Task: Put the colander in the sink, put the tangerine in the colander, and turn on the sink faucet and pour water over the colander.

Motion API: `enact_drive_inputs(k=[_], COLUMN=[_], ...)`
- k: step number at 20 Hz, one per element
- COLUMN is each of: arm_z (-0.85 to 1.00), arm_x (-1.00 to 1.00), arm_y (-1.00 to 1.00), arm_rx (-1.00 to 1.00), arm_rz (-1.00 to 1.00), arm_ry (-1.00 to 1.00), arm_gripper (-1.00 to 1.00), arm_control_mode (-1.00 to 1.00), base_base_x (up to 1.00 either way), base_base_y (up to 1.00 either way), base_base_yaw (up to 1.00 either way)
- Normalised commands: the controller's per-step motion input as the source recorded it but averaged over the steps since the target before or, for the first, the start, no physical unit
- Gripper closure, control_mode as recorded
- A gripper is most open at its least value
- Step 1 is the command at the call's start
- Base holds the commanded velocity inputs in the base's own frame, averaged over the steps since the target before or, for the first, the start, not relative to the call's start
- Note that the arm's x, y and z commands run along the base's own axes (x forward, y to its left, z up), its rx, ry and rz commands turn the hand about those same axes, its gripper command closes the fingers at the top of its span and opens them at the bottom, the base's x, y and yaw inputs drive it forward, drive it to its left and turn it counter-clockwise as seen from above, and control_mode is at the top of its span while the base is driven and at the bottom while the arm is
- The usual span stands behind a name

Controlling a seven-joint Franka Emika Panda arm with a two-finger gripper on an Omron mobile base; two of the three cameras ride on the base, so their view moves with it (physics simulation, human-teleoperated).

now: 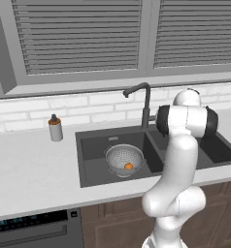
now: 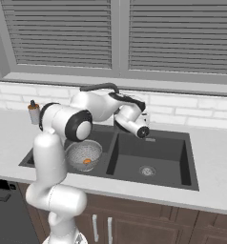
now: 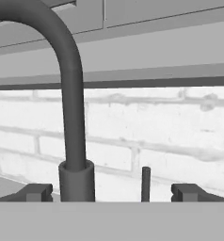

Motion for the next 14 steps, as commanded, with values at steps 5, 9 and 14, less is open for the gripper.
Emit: enact_drive_inputs(k=[5, 9, 14], arm_z=[-0.21, -0.18, -0.11], arm_x=[0.36, 0.34, 0.32], arm_y=[0.00, 0.00, -0.01], arm_rx=[0.00, 0.00, 0.00], arm_rz=[0.00, 0.00, 0.00], arm_ry=[0.00, 0.00, 0.00], arm_gripper=[-1.00, -1.00, -1.00], arm_control_mode=[-1.00, -1.00, -1.00], base_base_x=[0.00, 0.00, 0.00], base_base_y=[0.00, 0.00, 0.00], base_base_yaw=[0.00, 0.00, 0.00])
